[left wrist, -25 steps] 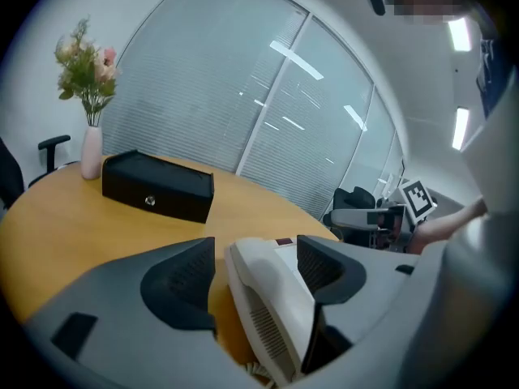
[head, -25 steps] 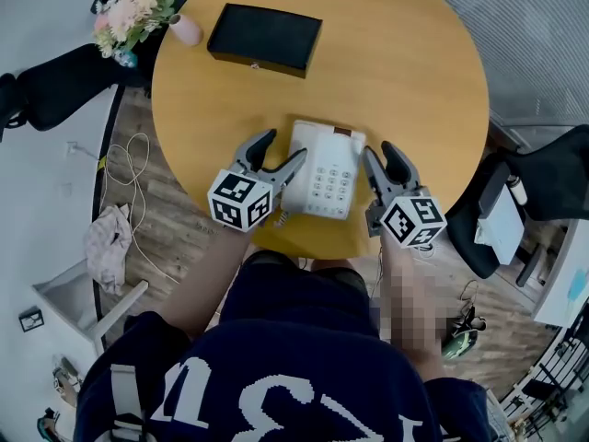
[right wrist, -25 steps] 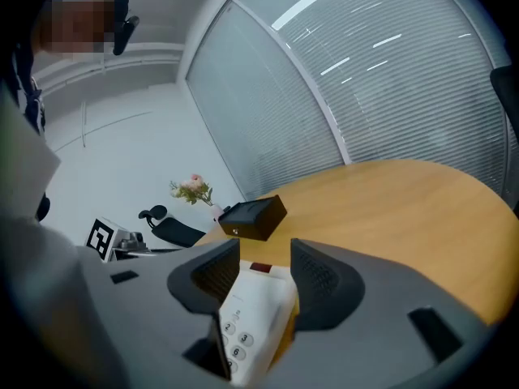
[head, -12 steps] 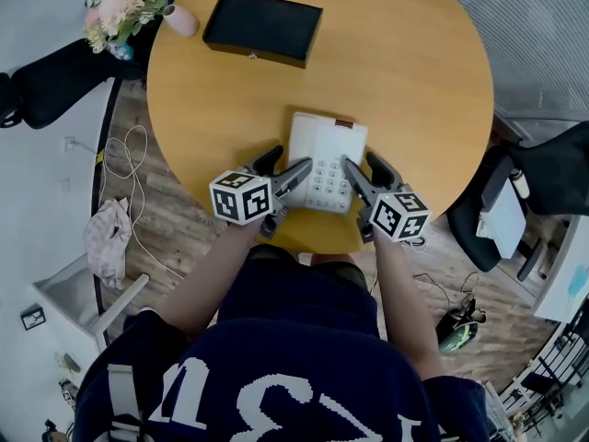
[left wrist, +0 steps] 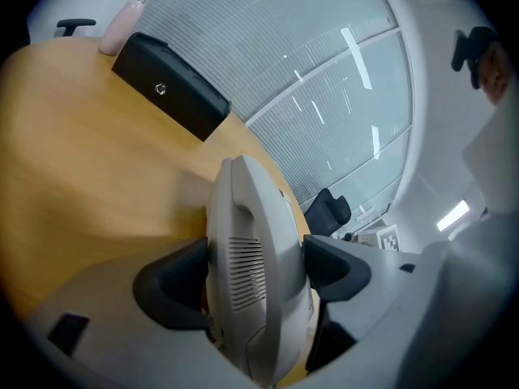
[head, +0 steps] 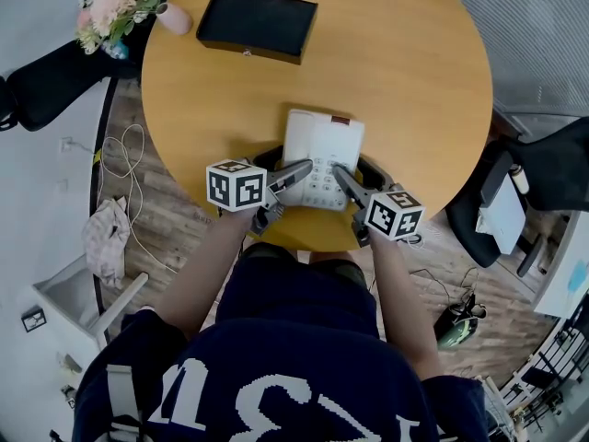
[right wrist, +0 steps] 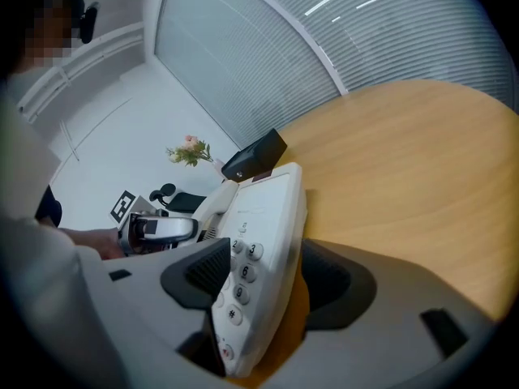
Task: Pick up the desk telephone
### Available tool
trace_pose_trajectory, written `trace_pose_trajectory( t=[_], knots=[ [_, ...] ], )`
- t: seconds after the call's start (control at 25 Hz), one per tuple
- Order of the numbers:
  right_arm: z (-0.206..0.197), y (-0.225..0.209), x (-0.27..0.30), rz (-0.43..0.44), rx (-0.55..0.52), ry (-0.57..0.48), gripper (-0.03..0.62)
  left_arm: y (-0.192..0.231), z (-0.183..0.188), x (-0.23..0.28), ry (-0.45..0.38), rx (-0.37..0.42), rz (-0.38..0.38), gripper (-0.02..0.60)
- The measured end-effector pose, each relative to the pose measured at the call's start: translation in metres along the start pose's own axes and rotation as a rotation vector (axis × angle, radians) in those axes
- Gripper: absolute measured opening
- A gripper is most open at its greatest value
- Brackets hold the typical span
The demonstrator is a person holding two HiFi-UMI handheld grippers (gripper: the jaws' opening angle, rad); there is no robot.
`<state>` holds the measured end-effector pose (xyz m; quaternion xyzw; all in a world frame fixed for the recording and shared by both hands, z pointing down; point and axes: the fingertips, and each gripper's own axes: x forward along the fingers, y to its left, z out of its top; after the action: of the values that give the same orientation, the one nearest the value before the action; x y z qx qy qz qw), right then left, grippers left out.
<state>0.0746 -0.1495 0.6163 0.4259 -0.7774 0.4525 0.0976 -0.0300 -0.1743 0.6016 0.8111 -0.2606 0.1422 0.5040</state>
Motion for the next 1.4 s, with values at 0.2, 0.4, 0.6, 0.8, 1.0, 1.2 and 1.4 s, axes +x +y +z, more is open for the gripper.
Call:
trace_pose_trajectory(
  t=[0.2, 0.4, 0.6, 0.8, 1.0, 1.2, 1.4],
  knots=[
    [-0.005, 0.001, 0.005, 0.016, 0.023, -0.004, 0.255, 0.000, 0.001, 0.003, 0.006, -0.010, -0.024, 0.351],
    [-0.007, 0.000, 0.007, 0.041, 0.016, 0.001, 0.257, 0.000, 0.002, 0.002, -0.051, -0.022, -0.051, 0.359],
    [-0.001, -0.002, 0.008, 0.027, 0.064, -0.041, 0.255, -0.001, 0.005, 0.001, -0.105, -0.026, -0.030, 0.357],
    [-0.004, -0.003, 0.007, 0.026, 0.109, -0.034, 0.255, -0.003, 0.007, -0.004, -0.145, 0.011, 0.013, 0.356],
    [0.002, -0.001, 0.005, 0.022, 0.124, -0.067, 0.255, -0.005, 0.013, -0.007, -0.164, 0.019, 0.022, 0.354],
    [0.018, 0.006, 0.001, 0.025, 0.084, -0.088, 0.254, -0.014, 0.025, -0.012, -0.204, 0.026, 0.022, 0.353],
    [0.044, 0.015, -0.006, 0.034, 0.040, -0.133, 0.255, -0.031, 0.048, -0.020, -0.259, 0.090, 0.010, 0.353]
  ],
)
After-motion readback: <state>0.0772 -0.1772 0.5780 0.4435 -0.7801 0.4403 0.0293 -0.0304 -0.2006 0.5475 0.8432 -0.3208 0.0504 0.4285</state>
